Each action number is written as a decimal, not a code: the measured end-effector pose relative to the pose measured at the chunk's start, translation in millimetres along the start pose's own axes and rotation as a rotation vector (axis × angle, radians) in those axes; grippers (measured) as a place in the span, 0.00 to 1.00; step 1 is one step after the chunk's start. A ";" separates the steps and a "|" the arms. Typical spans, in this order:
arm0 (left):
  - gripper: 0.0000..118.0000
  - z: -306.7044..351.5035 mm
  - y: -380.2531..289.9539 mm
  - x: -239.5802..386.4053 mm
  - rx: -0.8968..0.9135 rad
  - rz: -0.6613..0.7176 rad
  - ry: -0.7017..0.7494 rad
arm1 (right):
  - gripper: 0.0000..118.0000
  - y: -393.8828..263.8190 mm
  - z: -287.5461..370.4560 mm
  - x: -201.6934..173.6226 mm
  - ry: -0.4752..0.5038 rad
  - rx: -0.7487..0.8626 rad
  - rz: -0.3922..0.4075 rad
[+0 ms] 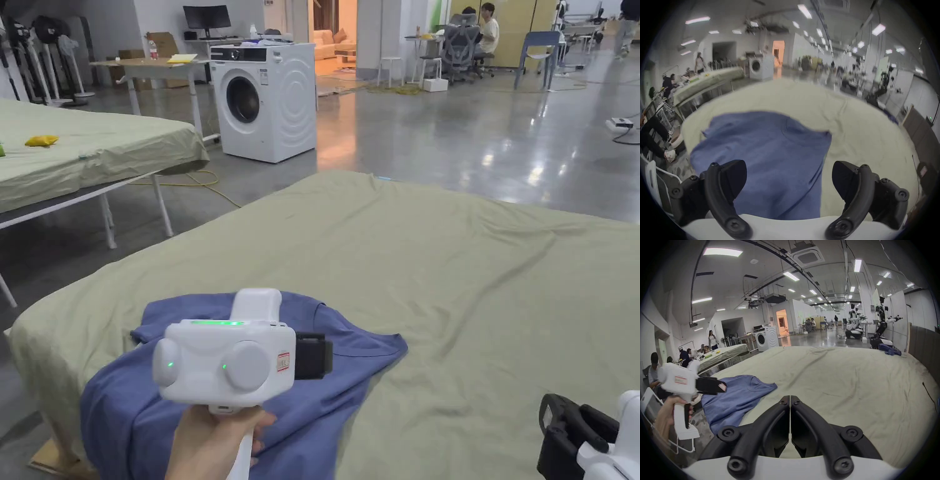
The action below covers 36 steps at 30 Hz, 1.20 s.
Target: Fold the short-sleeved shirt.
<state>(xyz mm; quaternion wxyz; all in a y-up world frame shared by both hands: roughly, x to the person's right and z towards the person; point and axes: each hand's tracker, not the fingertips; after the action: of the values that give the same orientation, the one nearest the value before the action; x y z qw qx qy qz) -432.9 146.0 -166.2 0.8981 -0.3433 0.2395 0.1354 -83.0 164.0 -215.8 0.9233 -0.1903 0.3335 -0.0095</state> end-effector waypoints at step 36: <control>0.07 -5.7 46.7 53.2 -0.031 0.256 -0.277 | 0.03 4.0 37.5 81.8 -0.180 -0.033 -0.158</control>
<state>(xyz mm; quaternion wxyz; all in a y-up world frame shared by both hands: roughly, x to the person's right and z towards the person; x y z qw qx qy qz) -408.8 180.3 -223.5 0.8925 -0.3019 0.1532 0.2983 3.4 168.8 -240.8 0.9427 -0.2310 0.2333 -0.0595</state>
